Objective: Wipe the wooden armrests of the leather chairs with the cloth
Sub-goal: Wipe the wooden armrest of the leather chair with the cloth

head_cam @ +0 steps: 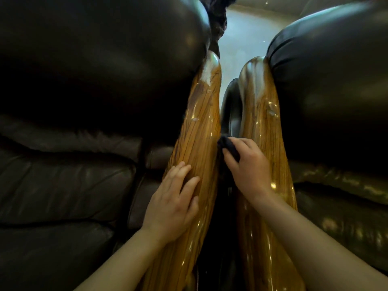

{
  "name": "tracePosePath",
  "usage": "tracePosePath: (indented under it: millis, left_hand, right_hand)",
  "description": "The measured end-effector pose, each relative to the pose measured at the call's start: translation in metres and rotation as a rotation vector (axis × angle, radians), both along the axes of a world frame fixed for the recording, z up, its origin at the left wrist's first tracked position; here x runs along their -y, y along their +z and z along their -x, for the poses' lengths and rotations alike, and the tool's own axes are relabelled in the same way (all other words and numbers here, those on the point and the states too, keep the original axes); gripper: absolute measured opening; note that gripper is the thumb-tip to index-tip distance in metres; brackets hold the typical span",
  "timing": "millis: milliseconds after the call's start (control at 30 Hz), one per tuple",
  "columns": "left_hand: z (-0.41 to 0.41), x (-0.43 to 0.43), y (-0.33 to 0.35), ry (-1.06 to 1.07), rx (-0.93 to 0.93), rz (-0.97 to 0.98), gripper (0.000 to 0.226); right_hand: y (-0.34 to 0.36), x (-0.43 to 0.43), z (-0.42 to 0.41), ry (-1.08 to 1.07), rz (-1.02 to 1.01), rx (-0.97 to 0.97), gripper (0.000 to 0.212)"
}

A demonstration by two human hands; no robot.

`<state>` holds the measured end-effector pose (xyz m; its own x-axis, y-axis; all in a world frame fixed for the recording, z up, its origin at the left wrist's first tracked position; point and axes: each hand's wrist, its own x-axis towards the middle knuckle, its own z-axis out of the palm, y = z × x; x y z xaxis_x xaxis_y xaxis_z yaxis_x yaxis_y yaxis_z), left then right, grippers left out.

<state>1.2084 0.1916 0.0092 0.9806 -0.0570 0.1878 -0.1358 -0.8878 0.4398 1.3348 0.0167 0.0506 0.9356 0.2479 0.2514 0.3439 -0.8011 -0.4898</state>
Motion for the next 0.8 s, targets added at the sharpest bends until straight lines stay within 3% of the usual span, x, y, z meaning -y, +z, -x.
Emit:
tracePosePath:
  millis: [133, 300, 467, 633, 700, 800]
  left_hand:
    - [-0.053, 0.016, 0.012, 0.034, -0.052, -0.033, 0.058]
    - [-0.087, 0.030, 0.012, 0.061, -0.067, -0.044, 0.059]
    - [-0.089, 0.031, 0.010, 0.084, -0.077, -0.056, 0.061]
    - [-0.089, 0.033, 0.018, 0.085, -0.103, -0.045, 0.062]
    - [-0.090, 0.032, 0.019, 0.077, -0.094, -0.040, 0.061]
    - [-0.092, 0.032, 0.020, 0.083, -0.078, -0.009, 0.059]
  right_hand:
    - [0.011, 0.066, -0.011, -0.098, -0.064, 0.093, 0.038]
    - [-0.025, 0.112, 0.000, -0.051, 0.248, -0.090, 0.058]
    - [-0.028, 0.092, -0.059, -0.346, 0.077, -0.203, 0.064]
    - [-0.031, 0.088, -0.021, 0.051, 0.336, -0.003, 0.059]
    - [-0.033, 0.104, -0.019, 0.033, 0.287, -0.060, 0.059]
    - [-0.026, 0.105, -0.052, -0.295, 0.000, -0.261, 0.064]
